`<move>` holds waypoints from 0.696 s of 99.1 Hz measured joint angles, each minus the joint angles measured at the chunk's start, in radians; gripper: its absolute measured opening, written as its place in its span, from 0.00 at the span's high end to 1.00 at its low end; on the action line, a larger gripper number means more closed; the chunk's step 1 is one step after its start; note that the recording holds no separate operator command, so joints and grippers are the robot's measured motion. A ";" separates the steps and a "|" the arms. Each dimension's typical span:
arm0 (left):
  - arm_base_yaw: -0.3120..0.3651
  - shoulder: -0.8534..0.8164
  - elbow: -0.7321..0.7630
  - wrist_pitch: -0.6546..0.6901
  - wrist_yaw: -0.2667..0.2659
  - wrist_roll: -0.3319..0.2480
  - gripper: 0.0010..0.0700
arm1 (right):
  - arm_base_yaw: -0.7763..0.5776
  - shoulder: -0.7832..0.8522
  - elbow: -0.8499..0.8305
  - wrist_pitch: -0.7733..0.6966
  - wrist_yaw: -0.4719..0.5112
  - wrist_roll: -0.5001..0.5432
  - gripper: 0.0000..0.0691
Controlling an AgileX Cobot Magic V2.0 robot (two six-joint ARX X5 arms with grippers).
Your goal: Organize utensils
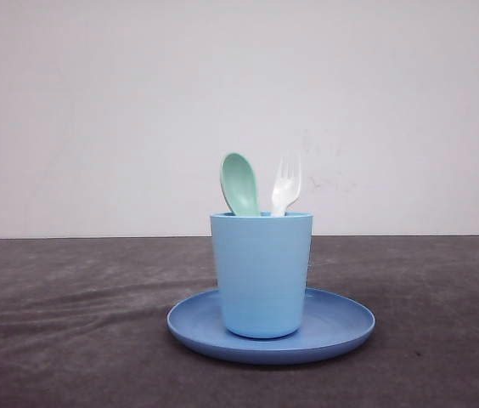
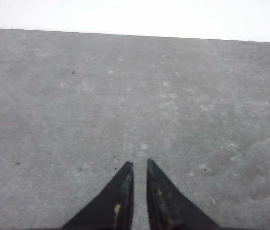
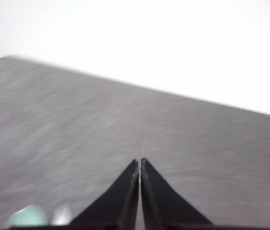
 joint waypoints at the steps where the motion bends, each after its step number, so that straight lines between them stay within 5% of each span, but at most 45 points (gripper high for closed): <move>1: 0.000 0.000 0.000 0.000 0.000 0.000 0.98 | -0.014 -0.002 -0.001 0.002 0.000 -0.002 0.99; 33: 0.000 0.000 0.000 0.000 0.000 0.000 0.98 | -0.386 -0.104 -0.120 0.032 -0.028 -0.006 0.99; 69: 0.000 0.000 0.000 0.000 0.000 0.000 0.98 | -0.528 -0.423 -0.619 0.300 -0.196 0.003 0.99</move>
